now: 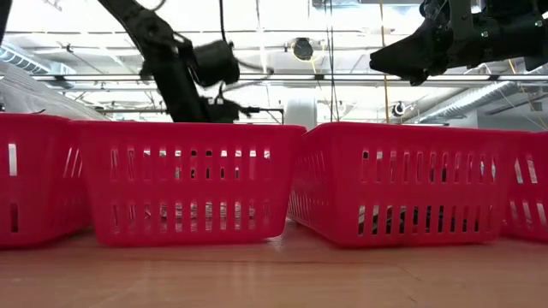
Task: Pick & Place Travel size toiletries
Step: Put the silver nail cutter into the middle left red bin
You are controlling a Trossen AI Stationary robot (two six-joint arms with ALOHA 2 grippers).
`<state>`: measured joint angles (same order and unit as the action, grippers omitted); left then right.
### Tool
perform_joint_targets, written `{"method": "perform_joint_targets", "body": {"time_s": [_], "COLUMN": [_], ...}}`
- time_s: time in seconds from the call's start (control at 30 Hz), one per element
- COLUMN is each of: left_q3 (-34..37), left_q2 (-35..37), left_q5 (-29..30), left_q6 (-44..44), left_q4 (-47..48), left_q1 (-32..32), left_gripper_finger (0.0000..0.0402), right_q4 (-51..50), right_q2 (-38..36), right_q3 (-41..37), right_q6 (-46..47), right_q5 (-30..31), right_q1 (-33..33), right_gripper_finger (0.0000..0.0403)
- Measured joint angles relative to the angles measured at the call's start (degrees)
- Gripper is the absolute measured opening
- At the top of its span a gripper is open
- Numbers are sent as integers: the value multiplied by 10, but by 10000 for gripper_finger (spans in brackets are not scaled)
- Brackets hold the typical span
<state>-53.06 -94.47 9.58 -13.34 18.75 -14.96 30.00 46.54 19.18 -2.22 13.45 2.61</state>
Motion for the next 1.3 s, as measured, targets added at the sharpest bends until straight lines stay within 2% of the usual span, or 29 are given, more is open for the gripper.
{"method": "perform_joint_targets", "body": {"time_s": [0.27, 0.73, 0.97, 1.07, 1.23, 1.3], "left_q3": [0, -1, -4, -4, -3, -1], "left_q2": [-60, -72, -110, -115, -112, -107], "left_q5": [-7, -13, -37, -40, -48, -50], "left_q6": [4, 8, 17, 16, 17, 17], "left_q4": [-22, -6, -6, -10, -14, -15], "left_q1": [-15, -15, -16, -16, -16, -16], "left_gripper_finger": [156, 156, 153, 129, 53, 43], "right_q4": [1, 1, 1, 1, 1, 1], "right_q2": [0, 0, 0, 0, 0, 0], "right_q3": [0, 0, 0, 0, 0, 0], "right_q6": [0, 0, 0, 0, 0, 0], "right_q5": [0, 2, 2, 2, 2, 2], "right_q1": [0, 0, 0, 0, 0, 0], "right_gripper_finger": [130, 130, 130, 130, 130, 130]}}
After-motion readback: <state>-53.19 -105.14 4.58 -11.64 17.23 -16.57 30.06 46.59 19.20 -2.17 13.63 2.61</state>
